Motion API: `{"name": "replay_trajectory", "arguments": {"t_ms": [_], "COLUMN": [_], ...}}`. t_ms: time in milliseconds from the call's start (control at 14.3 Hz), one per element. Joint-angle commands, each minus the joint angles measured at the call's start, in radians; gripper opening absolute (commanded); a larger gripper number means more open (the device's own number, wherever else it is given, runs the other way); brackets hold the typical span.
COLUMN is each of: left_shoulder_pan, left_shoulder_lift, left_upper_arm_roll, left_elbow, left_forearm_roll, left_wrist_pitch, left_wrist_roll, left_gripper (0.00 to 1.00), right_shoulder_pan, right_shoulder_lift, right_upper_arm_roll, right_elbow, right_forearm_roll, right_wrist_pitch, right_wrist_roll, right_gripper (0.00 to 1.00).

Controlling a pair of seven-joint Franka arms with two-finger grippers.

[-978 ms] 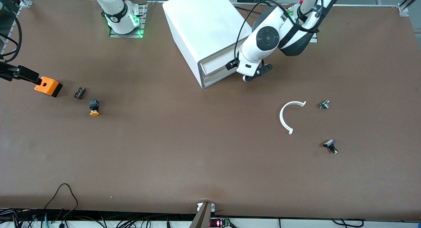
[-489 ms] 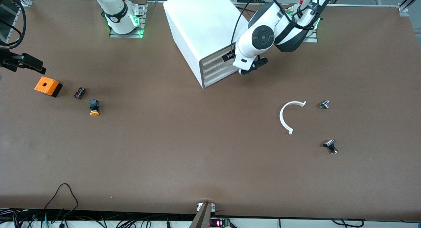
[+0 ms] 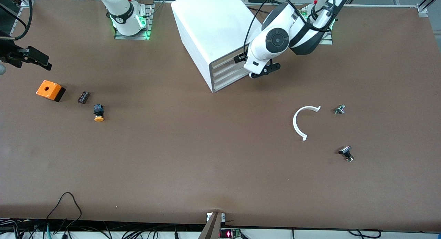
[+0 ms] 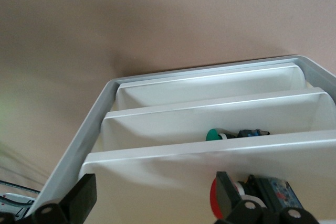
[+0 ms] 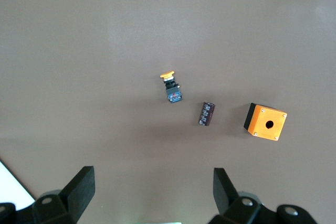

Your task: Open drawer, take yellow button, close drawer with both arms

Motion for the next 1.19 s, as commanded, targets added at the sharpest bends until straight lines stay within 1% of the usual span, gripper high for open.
{"name": "replay_trajectory", "arguments": {"t_ms": [0,140,210,349,419,559,629,699,839,909,978,1118], "left_shoulder_pan": [0.038,0.039,0.039,0.041,0.044,0.068,0.078,0.079,0.079,0.078,0.078,0.076], "left_shoulder_lift": [-0.038,-0.040,-0.040,-0.045,-0.060,-0.087,-0.100,-0.118,-0.126,-0.132,-0.152,-0.183], "left_upper_arm_roll": [0.072,0.155,0.205,0.282,0.299,0.308,0.325,0.359,0.402,0.438,0.463,0.477], "left_elbow": [-0.015,-0.007,0.028,0.069,0.080,0.097,0.103,0.106,0.164,0.191,0.211,0.256], "left_forearm_roll": [-0.034,-0.034,-0.031,0.027,0.075,0.182,0.222,0.233,0.235,0.244,0.270,0.358], "left_wrist_pitch": [0.005,0.011,0.010,-0.004,-0.007,-0.012,-0.012,-0.024,-0.128,-0.174,-0.203,-0.264], "left_wrist_roll": [0.156,0.318,0.389,0.475,0.505,0.586,0.650,0.728,0.828,0.854,0.880,0.934], "left_gripper": [1.00,1.00,1.00,1.00,1.00,1.00,1.00,1.00,1.00,1.00,1.00,1.00], "right_shoulder_pan": [0.009,0.020,0.025,0.022,0.019,0.014,0.014,0.014,0.013,0.013,0.014,0.014], "right_shoulder_lift": [-0.009,-0.005,0.001,0.009,0.011,0.021,0.025,0.026,0.034,0.034,0.034,0.038], "right_upper_arm_roll": [0.004,0.022,0.044,0.044,0.041,0.036,0.033,0.032,0.032,0.032,0.032,0.032], "right_elbow": [-0.022,-0.022,-0.022,-0.019,-0.019,-0.017,-0.013,-0.010,-0.010,-0.010,-0.010,-0.002], "right_forearm_roll": [0.014,0.016,0.014,0.017,0.014,0.007,0.004,0.002,0.002,0.005,0.007,0.010], "right_wrist_pitch": [0.023,0.026,0.026,0.026,0.026,0.033,0.053,0.052,0.044,0.043,0.043,0.055], "right_wrist_roll": [-0.001,-0.003,-0.001,-0.001,-0.001,-0.001,-0.004,-0.004,-0.001,-0.001,-0.001,-0.001], "right_gripper": [1.00,1.00,1.00,1.00,1.00,1.00,1.00,1.00,1.00,1.00,1.00,1.00]}}
